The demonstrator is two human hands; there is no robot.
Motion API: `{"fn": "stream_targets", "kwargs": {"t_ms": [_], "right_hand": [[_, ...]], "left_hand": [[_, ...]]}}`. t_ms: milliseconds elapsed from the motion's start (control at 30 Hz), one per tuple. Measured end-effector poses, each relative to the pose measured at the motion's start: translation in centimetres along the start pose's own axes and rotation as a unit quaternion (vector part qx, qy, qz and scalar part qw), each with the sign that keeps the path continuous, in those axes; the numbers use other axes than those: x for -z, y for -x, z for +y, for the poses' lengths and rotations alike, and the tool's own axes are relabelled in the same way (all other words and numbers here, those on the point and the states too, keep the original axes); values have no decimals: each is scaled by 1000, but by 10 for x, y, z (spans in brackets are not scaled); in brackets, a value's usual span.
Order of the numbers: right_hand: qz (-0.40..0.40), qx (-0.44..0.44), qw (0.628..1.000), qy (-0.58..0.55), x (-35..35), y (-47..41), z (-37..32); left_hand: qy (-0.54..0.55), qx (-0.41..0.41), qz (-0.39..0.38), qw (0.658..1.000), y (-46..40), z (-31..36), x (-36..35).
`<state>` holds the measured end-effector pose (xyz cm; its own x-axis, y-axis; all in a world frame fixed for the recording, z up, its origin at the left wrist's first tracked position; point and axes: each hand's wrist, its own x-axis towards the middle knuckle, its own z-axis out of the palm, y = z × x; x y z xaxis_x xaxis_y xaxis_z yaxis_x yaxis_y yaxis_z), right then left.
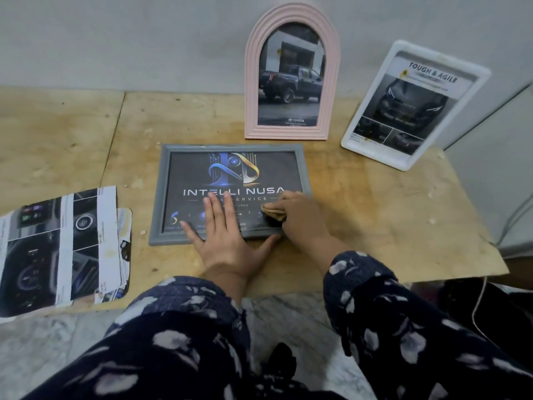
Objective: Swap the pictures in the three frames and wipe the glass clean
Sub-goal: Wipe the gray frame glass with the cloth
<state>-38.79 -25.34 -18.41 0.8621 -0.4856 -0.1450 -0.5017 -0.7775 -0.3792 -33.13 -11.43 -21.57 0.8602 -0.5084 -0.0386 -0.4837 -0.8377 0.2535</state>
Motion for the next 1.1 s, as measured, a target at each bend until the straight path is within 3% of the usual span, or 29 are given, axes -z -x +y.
{"fn": "stream_targets", "kwargs": {"t_ms": [100, 300, 433, 533, 700, 867, 1000, 1100], "right_hand": [[3, -52, 996, -71, 8, 8, 3], [154, -149, 965, -153, 7, 32, 15], [259, -211, 936, -114, -7, 67, 13], [321, -239, 914, -60, -22, 84, 0], [336, -223, 915, -8, -33, 84, -14], [269, -260, 927, 20, -22, 81, -7], [317, -269, 908, 51, -31, 83, -8], [250, -269, 928, 61, -27, 78, -5]], "left_hand": [[14, -9, 10, 1000, 2, -1, 0], [20, -22, 12, 999, 2, -6, -2], [83, -61, 10, 995, 4, -16, 7], [105, -75, 56, 990, -2, -36, 16], [64, -11, 70, 995, -24, -95, 33], [102, -26, -3, 994, -18, -122, 35], [125, -42, -23, 991, -12, -127, 33], [112, -40, -22, 993, -13, -128, 33]]}}
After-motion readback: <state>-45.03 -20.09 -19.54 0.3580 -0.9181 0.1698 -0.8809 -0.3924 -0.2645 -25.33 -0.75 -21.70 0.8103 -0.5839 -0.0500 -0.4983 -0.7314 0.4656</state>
